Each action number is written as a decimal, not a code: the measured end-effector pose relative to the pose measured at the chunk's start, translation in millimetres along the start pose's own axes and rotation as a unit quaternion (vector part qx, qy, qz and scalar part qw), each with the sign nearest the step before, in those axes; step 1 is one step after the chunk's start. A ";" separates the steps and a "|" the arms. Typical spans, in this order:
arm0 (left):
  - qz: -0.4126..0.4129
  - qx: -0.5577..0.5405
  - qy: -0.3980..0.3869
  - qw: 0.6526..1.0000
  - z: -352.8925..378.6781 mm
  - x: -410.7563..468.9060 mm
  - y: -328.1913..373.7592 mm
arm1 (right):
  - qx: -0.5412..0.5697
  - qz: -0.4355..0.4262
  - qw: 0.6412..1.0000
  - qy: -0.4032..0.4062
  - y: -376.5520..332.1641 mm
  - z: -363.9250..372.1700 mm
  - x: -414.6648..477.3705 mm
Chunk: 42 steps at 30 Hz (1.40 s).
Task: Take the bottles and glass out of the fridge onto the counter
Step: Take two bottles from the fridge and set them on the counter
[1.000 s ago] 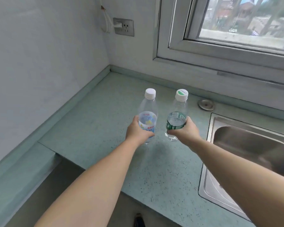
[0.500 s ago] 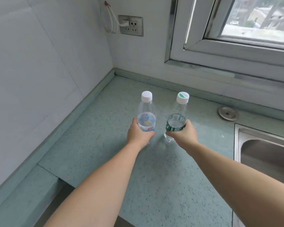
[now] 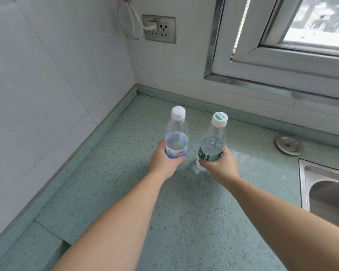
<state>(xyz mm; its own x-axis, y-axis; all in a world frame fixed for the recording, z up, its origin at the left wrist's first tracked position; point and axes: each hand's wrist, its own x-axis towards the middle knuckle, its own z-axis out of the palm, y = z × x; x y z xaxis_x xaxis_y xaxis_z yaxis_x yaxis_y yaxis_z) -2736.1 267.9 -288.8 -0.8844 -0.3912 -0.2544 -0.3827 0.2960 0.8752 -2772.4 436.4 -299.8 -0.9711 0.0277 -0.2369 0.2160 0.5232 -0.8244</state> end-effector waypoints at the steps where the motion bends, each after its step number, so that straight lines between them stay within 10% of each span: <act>1: 0.002 0.003 -0.008 1.000 0.1 2.2 -1.2 | 0.002 0.001 1.000 0.003 1.9 1.6 0.6; 24: -0.022 0.015 0.006 1.000 8.8 -17.4 7.9 | -0.017 0.024 0.999 -0.024 -10.0 -22.0 -14.1; 31: -0.080 0.175 0.029 0.981 6.7 -52.3 20.3 | -0.022 0.006 1.000 -0.012 -15.1 -63.2 -44.2; 42: 0.044 0.114 -0.054 0.991 40.2 -153.6 90.1 | -0.024 -0.040 0.998 0.048 -13.1 -178.1 -118.5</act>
<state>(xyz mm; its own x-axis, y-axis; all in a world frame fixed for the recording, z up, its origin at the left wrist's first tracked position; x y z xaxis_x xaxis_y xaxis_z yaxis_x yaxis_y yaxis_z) -2645.4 389.8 -187.4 -0.9357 -0.2628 -0.2354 -0.3427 0.5194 0.7828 -2678.2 578.0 -169.3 -0.9907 0.0641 -0.1200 0.1351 0.5671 -0.8125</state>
